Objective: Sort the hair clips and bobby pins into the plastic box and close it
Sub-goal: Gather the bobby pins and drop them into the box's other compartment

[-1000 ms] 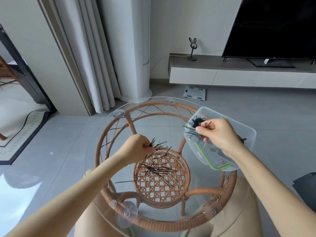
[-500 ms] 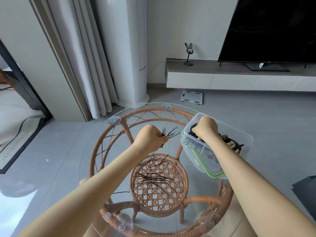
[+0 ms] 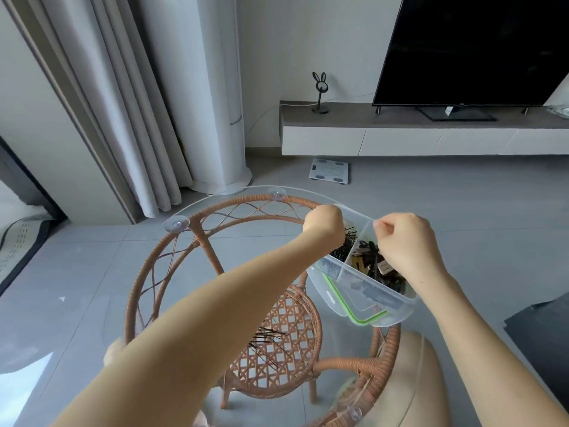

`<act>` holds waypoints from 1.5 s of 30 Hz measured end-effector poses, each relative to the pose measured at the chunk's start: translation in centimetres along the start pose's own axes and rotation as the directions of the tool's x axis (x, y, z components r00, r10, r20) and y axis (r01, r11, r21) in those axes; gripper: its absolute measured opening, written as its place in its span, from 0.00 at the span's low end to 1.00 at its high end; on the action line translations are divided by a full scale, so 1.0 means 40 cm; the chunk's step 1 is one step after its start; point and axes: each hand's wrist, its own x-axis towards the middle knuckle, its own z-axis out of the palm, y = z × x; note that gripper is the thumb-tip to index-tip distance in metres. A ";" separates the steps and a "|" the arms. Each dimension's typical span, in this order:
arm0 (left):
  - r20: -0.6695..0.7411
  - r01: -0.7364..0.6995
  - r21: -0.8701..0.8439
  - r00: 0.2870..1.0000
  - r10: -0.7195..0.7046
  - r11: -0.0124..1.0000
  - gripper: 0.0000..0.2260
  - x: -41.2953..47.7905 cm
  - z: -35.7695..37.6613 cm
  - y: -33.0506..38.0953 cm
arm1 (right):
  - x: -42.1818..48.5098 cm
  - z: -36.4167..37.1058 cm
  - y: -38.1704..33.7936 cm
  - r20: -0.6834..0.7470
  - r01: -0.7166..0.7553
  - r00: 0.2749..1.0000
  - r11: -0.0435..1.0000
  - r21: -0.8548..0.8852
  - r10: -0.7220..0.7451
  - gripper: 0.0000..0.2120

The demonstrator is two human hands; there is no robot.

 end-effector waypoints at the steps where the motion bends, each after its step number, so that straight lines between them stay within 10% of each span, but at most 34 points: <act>1: 0.005 -0.010 0.037 1.000 0.010 0.999 0.11 0.004 0.009 0.005 | -0.002 0.001 0.008 0.001 0.005 1.000 1.000 0.001 -0.005 0.15; 7: 0.073 -0.113 0.227 0.992 0.098 0.967 0.06 0.012 0.018 0.027 | -0.018 -0.003 0.034 0.030 0.045 0.999 0.999 0.016 -0.045 0.14; 13: -0.076 -0.236 0.009 0.969 0.236 0.972 0.16 -0.074 -0.064 -0.102 | -0.116 0.021 -0.018 0.218 0.132 0.961 0.973 0.188 -0.173 0.11; 20: -0.169 -0.056 0.067 0.983 0.067 0.996 0.27 -0.284 0.022 -0.432 | -0.206 0.261 -0.070 0.514 0.295 0.765 0.920 0.256 -0.389 0.22; 27: -0.212 0.050 -0.180 0.973 -0.089 0.982 0.25 -0.341 0.141 -0.483 | -0.228 0.360 -0.170 0.461 0.282 0.788 0.904 0.320 -0.409 0.21; 35: -0.314 0.032 -0.711 0.880 -0.357 0.702 0.20 -0.339 0.157 -0.395 | -0.338 0.352 -0.117 0.451 0.151 0.747 0.785 0.601 -0.489 0.16; 39: -0.240 -0.045 -0.839 0.925 -0.295 0.542 0.16 -0.325 0.146 -0.365 | -0.341 0.302 -0.089 0.407 -0.075 0.846 0.678 0.731 -0.345 0.16; 45: -0.468 0.164 -0.514 0.769 -0.435 0.842 0.23 -0.423 0.118 -0.420 | -0.347 0.286 -0.009 0.237 -0.142 0.966 0.548 0.825 -0.106 0.12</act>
